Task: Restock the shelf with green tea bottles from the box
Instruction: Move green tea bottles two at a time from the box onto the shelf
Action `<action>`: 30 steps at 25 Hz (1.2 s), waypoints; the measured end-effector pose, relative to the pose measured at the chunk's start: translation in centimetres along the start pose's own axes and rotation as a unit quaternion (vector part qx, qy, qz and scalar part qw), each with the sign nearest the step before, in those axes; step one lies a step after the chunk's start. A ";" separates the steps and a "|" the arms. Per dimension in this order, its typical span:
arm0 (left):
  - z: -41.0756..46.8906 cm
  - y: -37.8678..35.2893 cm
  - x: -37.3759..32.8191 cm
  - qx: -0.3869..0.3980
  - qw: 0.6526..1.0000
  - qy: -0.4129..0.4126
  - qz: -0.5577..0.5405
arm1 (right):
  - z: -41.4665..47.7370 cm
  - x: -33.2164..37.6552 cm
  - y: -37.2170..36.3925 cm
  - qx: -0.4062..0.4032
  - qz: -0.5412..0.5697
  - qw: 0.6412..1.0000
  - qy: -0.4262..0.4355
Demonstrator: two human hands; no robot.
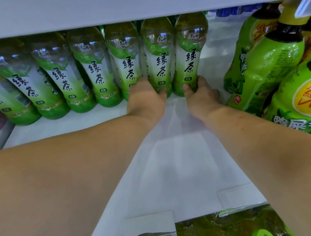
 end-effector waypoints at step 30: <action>-25.8 26.2 0.4 0.309 0.923 0.140 -0.184 | -35.8 2.7 20.1 0.183 0.152 0.960 -0.145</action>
Point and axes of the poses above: each hand's wrist, its own z-axis towards the middle knuckle, its own y-axis out of the back of the hand, x = y × z, the point moved 1 cm from there along z, towards the middle knuckle, and after that the axes turned 8 degrees about -x, right-handed, at the moved point
